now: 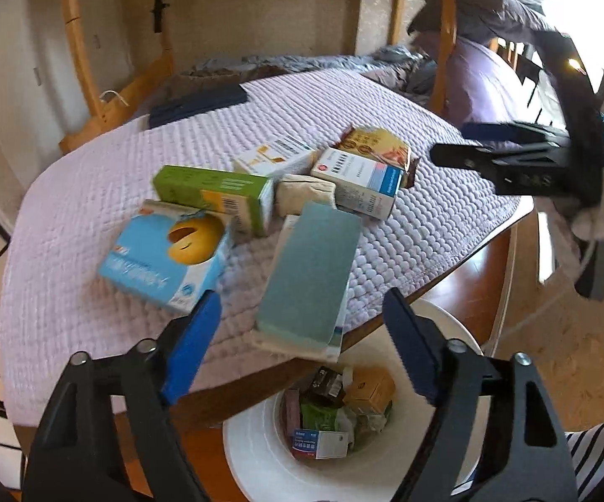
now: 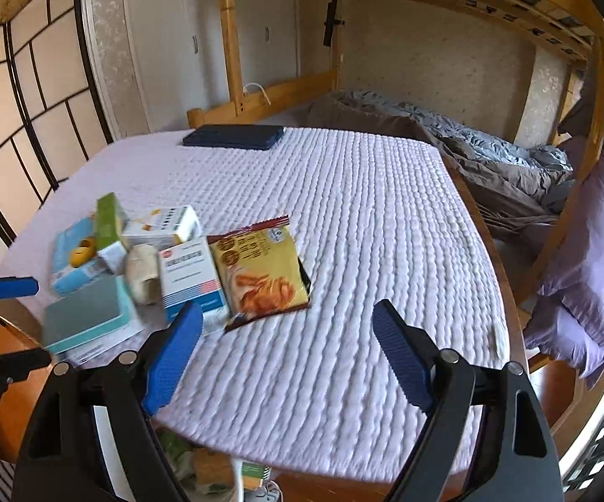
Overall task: Collect trash
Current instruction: 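Grasp the teal box with the left gripper while the right grasps the yellow biscuit bag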
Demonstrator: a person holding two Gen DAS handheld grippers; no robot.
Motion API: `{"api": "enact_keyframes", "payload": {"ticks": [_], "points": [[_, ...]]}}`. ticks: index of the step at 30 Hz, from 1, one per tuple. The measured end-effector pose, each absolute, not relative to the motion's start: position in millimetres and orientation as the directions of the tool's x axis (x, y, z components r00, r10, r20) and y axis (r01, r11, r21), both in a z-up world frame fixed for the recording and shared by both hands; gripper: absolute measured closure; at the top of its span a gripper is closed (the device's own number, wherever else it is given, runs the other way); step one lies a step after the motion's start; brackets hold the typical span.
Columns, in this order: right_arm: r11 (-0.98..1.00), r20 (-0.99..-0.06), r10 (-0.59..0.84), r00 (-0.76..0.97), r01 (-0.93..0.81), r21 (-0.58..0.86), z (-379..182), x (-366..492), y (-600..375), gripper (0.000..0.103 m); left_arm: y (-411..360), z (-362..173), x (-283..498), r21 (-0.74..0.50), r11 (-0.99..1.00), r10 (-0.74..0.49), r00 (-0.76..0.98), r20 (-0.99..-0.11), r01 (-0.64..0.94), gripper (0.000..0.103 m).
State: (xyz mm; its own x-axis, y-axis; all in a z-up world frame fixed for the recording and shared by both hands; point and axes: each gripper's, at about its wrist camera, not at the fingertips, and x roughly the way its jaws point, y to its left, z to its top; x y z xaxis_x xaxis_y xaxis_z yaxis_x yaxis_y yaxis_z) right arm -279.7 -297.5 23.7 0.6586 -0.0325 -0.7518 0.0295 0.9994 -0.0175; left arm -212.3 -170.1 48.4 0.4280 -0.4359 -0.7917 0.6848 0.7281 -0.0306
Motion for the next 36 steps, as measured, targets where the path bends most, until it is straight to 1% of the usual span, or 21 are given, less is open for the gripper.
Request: {"api": "enact_keyframes", "payload": {"ticks": [3, 5, 7, 10, 13, 16, 20, 23, 27, 30, 31, 33, 35, 36], "points": [[1.0, -0.768, -0.007, 0.64, -0.001, -0.01, 15.0, -261.5, -297.6, 0.021, -174.7, 46.2, -206.5, -0.045, 0.72, -0.439, 0.404, -0.802, 0.693, 0.031], [1.0, -0.778, 0.0, 0.628, -0.018, -0.014, 9.6, -251.7, -295.7, 0.021, -176.1, 44.0, -203.4, -0.049, 0.72, -0.437, 0.397, -0.807, 0.692, 0.032], [0.999, -0.789, 0.006, 0.615, -0.033, -0.018, 4.2, -242.5, -293.7, 0.021, -177.4, 41.6, -200.4, -0.057, 0.72, -0.435, 0.387, -0.813, 0.692, 0.037], [0.999, -0.798, 0.022, 0.602, -0.051, -0.011, -2.2, -229.6, -293.2, 0.021, -179.4, 37.7, -196.2, -0.073, 0.722, -0.434, 0.368, -0.822, 0.688, 0.041], [0.999, -0.8, 0.045, 0.598, -0.051, 0.018, -4.8, -216.9, -297.0, 0.021, -182.5, 34.4, -192.0, -0.082, 0.725, -0.431, 0.357, -0.829, 0.684, 0.044], [0.999, -0.805, 0.037, 0.592, -0.026, 0.027, -7.0, -206.6, -304.7, 0.021, -184.9, 33.3, -189.5, -0.086, 0.729, -0.428, 0.355, -0.831, 0.679, 0.045], [1.0, -0.814, 0.014, 0.581, -0.012, 0.008, -11.0, -201.4, -311.5, 0.021, -185.2, 32.6, -186.8, -0.09, 0.735, -0.426, 0.355, -0.832, 0.672, 0.045], [0.999, -0.815, 0.033, 0.578, -0.043, 0.01, -11.8, -204.9, -308.6, 0.021, -185.5, 32.8, -185.8, -0.088, 0.736, -0.425, 0.356, -0.832, 0.672, 0.045], [0.996, -0.818, 0.003, 0.575, -0.079, -0.052, -16.2, -206.6, -294.9, 0.021, -187.1, 33.0, -184.8, -0.079, 0.733, -0.422, 0.36, -0.832, 0.675, 0.045], [0.996, -0.818, -0.007, 0.575, -0.073, -0.06, -16.6, -202.6, -294.8, 0.021, -188.8, 32.7, -181.9, -0.079, 0.727, -0.424, 0.355, -0.834, 0.682, 0.05], [0.996, -0.821, -0.008, 0.571, -0.068, -0.057, -17.3, -200.8, -296.4, 0.022, -189.5, 32.7, -180.9, -0.083, 0.726, -0.426, 0.351, -0.834, 0.683, 0.052], [0.997, -0.829, 0.0, 0.56, -0.063, -0.042, -18.7, -199.1, -300.7, 0.038, -190.3, 32.8, -179.7, -0.082, 0.726, -0.424, 0.35, -0.835, 0.683, 0.052], [0.998, -0.846, 0.016, 0.533, -0.061, -0.02, -23.6, -197.2, -304.1, 0.044, -190.4, 33.1, -179.1, -0.085, 0.724, -0.427, 0.348, -0.835, 0.685, 0.055], [0.998, -0.848, 0.019, 0.529, -0.061, -0.015, -24.9, -197.5, -305.1, 0.045, -190.4, 33.3, -179.2, -0.086, 0.723, -0.428, 0.347, -0.835, 0.685, 0.057]]}}
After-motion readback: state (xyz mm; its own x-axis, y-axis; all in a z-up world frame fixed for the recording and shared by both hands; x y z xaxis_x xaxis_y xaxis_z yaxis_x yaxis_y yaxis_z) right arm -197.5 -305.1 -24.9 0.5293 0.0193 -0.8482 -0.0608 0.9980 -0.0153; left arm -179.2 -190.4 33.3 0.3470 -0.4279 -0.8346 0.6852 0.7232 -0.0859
